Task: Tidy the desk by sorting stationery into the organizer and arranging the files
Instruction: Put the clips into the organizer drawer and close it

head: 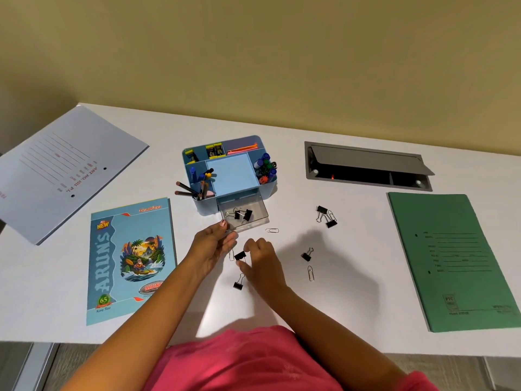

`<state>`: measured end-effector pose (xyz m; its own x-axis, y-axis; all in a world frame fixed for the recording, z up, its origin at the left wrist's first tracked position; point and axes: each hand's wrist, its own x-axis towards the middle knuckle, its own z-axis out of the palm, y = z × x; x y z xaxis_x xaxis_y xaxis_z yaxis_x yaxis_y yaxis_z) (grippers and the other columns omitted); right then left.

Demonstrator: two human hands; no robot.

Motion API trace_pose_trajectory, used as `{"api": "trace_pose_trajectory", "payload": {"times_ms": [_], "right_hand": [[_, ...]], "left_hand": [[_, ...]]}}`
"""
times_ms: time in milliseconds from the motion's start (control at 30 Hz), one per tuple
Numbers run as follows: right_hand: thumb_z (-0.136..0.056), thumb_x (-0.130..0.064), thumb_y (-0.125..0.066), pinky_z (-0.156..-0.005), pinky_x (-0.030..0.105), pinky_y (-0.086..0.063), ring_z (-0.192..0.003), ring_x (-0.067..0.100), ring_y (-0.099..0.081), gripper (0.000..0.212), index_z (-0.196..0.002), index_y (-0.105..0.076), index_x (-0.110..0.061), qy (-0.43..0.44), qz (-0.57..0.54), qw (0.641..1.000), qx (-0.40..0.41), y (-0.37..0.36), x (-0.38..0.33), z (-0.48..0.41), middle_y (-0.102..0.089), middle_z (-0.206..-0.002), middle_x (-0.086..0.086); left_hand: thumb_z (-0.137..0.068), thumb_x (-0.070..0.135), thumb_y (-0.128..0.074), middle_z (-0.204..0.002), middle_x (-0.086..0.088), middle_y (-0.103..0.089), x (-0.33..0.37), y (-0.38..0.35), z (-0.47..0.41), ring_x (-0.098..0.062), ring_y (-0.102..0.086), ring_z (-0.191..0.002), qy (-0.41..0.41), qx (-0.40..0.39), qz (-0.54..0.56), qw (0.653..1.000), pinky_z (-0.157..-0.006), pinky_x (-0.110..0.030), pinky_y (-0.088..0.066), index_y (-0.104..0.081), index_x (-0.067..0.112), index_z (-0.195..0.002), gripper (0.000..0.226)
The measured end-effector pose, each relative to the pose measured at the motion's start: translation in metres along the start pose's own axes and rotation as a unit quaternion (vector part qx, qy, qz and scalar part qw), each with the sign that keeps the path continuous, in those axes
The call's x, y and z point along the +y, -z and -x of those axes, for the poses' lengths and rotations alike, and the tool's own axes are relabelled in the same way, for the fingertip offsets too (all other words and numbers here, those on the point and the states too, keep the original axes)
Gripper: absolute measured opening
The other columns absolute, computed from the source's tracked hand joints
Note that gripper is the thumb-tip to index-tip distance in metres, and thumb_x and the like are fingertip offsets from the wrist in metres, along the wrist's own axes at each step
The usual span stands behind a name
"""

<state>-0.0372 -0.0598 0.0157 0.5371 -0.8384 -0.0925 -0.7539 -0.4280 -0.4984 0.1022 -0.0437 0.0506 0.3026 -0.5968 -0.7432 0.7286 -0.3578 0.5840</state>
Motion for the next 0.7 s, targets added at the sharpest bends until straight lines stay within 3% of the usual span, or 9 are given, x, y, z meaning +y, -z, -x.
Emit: {"api": "trace_pose_trajectory", "payload": {"times_ms": [167, 300, 467, 700], "right_hand": [[-0.057, -0.004, -0.079, -0.052, 0.025, -0.046, -0.065, 0.024, -0.057, 0.025, -0.071, -0.059, -0.008, 0.01, 0.032, 0.999, -0.001, 0.003, 0.008, 0.005, -0.057, -0.069, 0.007], [-0.057, -0.005, -0.079, -0.053, 0.025, -0.046, -0.065, 0.026, -0.058, 0.024, -0.069, -0.058, -0.007, -0.013, 0.048, 0.999, -0.005, 0.006, 0.015, 0.008, -0.057, -0.067, 0.008], [-0.082, -0.012, -0.06, -0.068, 0.027, -0.034, -0.096, 0.03, -0.055, 0.018, -0.096, -0.059, 0.0, -0.048, 0.085, 0.993, -0.072, 0.011, 0.022, 0.004, -0.06, -0.098, 0.016], [-0.085, -0.006, -0.054, -0.067, 0.028, -0.033, -0.099, 0.032, -0.057, 0.018, -0.101, -0.057, 0.002, -0.035, 0.14, 0.982, -0.126, 0.019, 0.016, 0.001, -0.059, -0.104, 0.019]], "left_hand": [[-0.095, 0.013, -0.052, -0.084, -0.019, -0.06, 0.001, 0.0, 0.001, -0.025, -0.058, -0.077, -0.004, -0.011, 0.002, 1.0, -0.069, -0.028, -0.058, -0.063, 0.001, -0.087, 0.018], [-0.094, 0.013, -0.053, -0.086, -0.019, -0.061, 0.0, 0.001, 0.0, -0.025, -0.058, -0.078, 0.0, -0.011, -0.003, 1.0, -0.074, -0.03, -0.056, -0.064, 0.001, -0.087, 0.018], [-0.095, 0.013, -0.053, -0.086, -0.019, -0.06, 0.0, 0.002, -0.001, -0.024, -0.057, -0.077, 0.001, -0.015, -0.001, 1.0, -0.074, -0.03, -0.056, -0.063, 0.001, -0.087, 0.018], [-0.094, 0.015, -0.053, -0.088, -0.02, -0.059, -0.003, 0.003, -0.002, -0.028, -0.054, -0.083, 0.001, -0.017, -0.001, 1.0, -0.073, -0.03, -0.057, -0.064, 0.001, -0.088, 0.019]]}}
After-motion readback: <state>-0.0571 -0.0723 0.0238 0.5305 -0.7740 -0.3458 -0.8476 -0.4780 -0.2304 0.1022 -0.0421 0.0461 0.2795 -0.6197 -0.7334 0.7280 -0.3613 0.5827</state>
